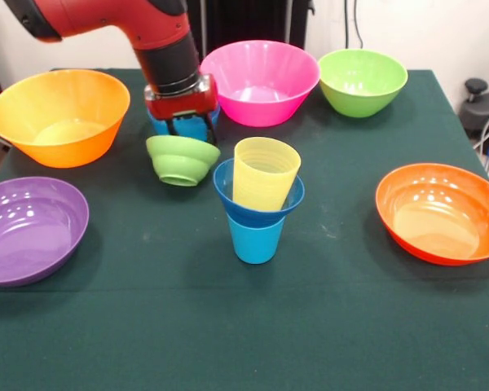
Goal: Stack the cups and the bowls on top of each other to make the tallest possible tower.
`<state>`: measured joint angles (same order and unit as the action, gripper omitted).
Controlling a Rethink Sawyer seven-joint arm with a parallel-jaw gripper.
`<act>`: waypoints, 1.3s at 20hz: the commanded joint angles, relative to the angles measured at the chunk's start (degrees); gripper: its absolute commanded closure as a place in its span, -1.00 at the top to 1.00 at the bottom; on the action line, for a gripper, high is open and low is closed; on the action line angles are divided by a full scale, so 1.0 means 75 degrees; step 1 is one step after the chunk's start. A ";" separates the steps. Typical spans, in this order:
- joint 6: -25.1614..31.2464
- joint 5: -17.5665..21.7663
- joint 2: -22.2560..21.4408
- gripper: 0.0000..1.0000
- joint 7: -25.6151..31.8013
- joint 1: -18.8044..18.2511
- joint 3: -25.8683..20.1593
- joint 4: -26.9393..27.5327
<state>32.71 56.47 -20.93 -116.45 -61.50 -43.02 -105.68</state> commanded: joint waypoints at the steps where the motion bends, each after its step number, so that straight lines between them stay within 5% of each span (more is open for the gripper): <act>1: 0.0057 -0.0162 0.0041 1.00 0.0300 0.0760 0.0295 0.0343; 11: 0.0175 -0.0605 0.0023 1.00 0.0609 0.1224 0.0151 0.1260; 26: 0.0819 -0.1328 -0.1009 1.00 0.1233 0.0859 0.0079 0.0605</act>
<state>32.72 47.70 -26.17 -116.45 -55.47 -43.04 -102.64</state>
